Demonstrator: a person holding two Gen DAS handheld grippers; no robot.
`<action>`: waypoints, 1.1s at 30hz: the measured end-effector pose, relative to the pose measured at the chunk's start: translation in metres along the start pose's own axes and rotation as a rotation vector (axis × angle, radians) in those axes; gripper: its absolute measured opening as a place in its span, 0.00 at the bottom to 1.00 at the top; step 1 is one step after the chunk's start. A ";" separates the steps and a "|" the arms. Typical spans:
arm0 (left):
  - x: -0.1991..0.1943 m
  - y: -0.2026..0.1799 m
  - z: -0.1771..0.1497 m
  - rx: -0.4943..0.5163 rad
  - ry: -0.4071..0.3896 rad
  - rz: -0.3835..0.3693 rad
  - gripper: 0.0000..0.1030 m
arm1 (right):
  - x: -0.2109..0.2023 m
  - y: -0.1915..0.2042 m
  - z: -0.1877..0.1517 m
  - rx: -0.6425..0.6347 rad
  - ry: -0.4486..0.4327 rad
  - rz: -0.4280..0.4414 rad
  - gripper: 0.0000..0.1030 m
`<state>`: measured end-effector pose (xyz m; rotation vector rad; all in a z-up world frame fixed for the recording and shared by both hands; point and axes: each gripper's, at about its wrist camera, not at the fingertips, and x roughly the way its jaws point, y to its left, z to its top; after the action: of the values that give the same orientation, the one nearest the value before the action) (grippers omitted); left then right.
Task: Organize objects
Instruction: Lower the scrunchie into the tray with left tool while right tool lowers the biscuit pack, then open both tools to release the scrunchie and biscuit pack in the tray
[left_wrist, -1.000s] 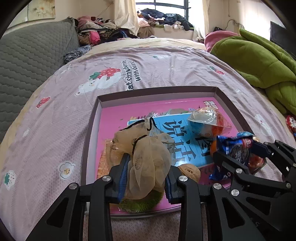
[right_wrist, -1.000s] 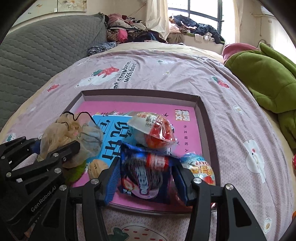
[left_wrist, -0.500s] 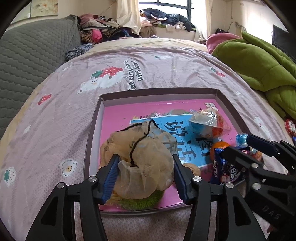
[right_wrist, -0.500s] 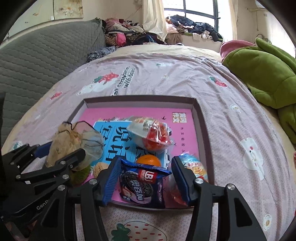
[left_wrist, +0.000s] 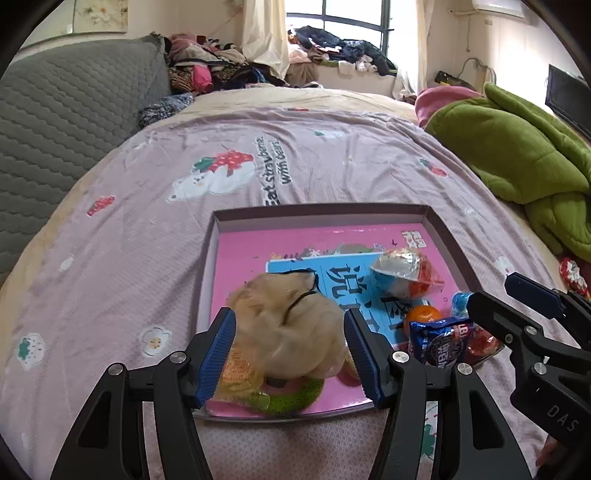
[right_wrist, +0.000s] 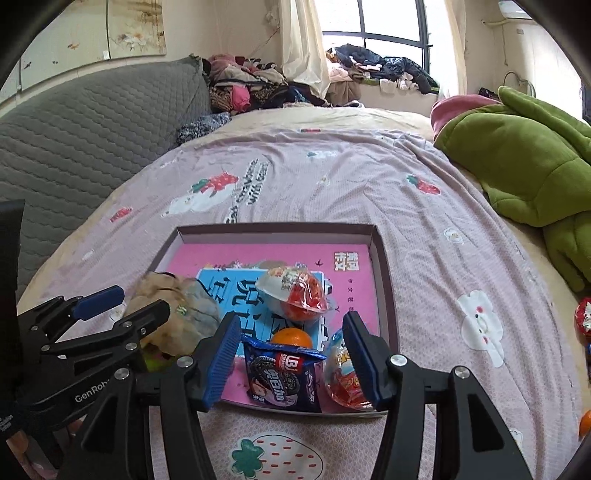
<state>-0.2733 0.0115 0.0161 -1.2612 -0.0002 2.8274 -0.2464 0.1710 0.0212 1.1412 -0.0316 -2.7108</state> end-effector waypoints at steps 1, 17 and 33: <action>-0.004 0.000 0.001 -0.002 -0.004 0.000 0.61 | -0.004 0.000 0.001 0.001 -0.009 0.003 0.55; -0.073 0.004 0.001 -0.041 -0.067 0.015 0.62 | -0.061 0.010 0.011 0.003 -0.098 0.046 0.62; -0.140 0.000 -0.021 -0.048 -0.124 0.007 0.63 | -0.119 0.023 -0.001 -0.026 -0.160 0.034 0.63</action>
<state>-0.1641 0.0052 0.1062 -1.0943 -0.0685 2.9231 -0.1608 0.1717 0.1065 0.9067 -0.0383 -2.7570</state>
